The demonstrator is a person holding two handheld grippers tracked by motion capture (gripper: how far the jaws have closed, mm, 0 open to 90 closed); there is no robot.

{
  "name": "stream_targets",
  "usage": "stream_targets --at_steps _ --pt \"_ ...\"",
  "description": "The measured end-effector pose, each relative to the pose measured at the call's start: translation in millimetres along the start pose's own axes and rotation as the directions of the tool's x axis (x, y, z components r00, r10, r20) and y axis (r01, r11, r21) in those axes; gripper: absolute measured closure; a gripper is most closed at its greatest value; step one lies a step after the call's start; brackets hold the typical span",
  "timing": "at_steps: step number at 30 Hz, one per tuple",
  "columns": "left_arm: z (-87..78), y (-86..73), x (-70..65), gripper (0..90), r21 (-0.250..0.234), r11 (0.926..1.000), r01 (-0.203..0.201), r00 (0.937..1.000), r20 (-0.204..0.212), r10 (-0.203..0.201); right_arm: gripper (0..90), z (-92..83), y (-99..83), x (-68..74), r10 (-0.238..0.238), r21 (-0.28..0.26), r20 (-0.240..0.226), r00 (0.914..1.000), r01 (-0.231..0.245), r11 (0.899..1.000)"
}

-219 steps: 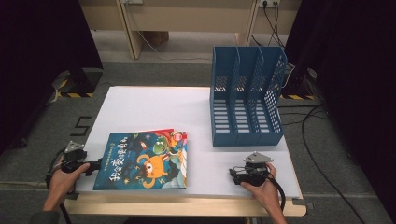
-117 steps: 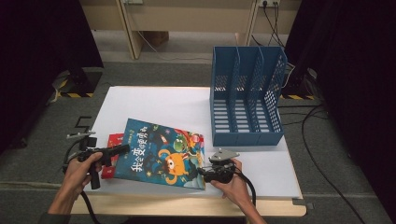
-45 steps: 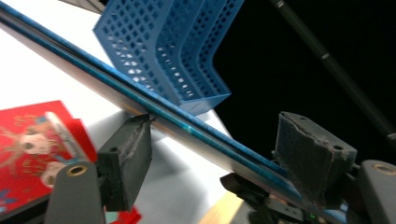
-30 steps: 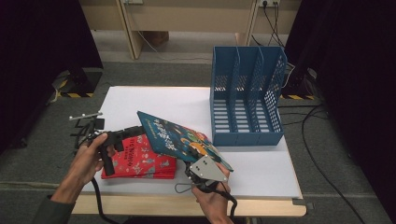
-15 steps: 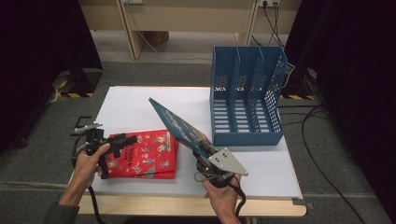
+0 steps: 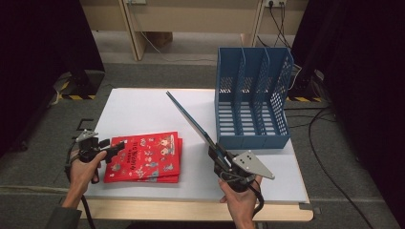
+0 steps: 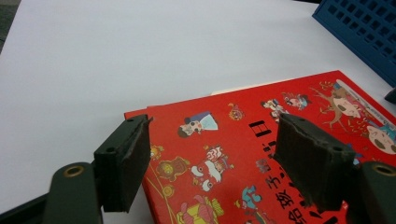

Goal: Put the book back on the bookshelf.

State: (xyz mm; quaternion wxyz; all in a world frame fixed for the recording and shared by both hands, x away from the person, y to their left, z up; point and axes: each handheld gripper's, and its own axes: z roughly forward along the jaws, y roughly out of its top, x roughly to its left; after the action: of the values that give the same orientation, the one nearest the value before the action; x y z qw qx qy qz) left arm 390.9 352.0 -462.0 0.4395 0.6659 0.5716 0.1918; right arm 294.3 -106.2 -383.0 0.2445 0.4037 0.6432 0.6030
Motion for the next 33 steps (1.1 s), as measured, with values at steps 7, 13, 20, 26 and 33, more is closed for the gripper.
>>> stream_targets --at_steps 7,13,20,26,33 --pt "-4.3 -3.0 20.6 26.5 -0.025 0.9977 0.063 0.9977 -0.024 -0.064 74.5 -23.7 -8.0 -27.5 0.083 -0.013 0.038 0.9959 -0.082 0.997" --pt "-0.3 -10.6 31.9 26.6 0.001 0.9963 0.086 0.9954 -0.043 -0.085 78.0 -34.8 -15.9 -36.9 0.049 -0.005 0.072 0.9962 -0.049 0.999" --pt "7.3 -15.1 33.9 26.4 0.029 0.9958 0.087 0.9959 -0.025 -0.087 81.2 -37.4 -17.0 -45.3 -0.069 0.004 0.082 0.9942 0.069 0.998" --pt "7.5 -15.7 35.5 26.4 0.026 0.9951 0.095 0.9954 -0.015 -0.095 81.7 -29.6 -15.5 -48.7 -0.119 -0.025 0.082 0.9896 0.121 0.992" --pt "7.4 -15.5 35.9 26.4 0.022 0.9946 0.101 0.9948 -0.010 -0.101 80.5 -21.5 -10.3 -52.4 -0.139 -0.037 0.087 0.9865 0.142 0.989"
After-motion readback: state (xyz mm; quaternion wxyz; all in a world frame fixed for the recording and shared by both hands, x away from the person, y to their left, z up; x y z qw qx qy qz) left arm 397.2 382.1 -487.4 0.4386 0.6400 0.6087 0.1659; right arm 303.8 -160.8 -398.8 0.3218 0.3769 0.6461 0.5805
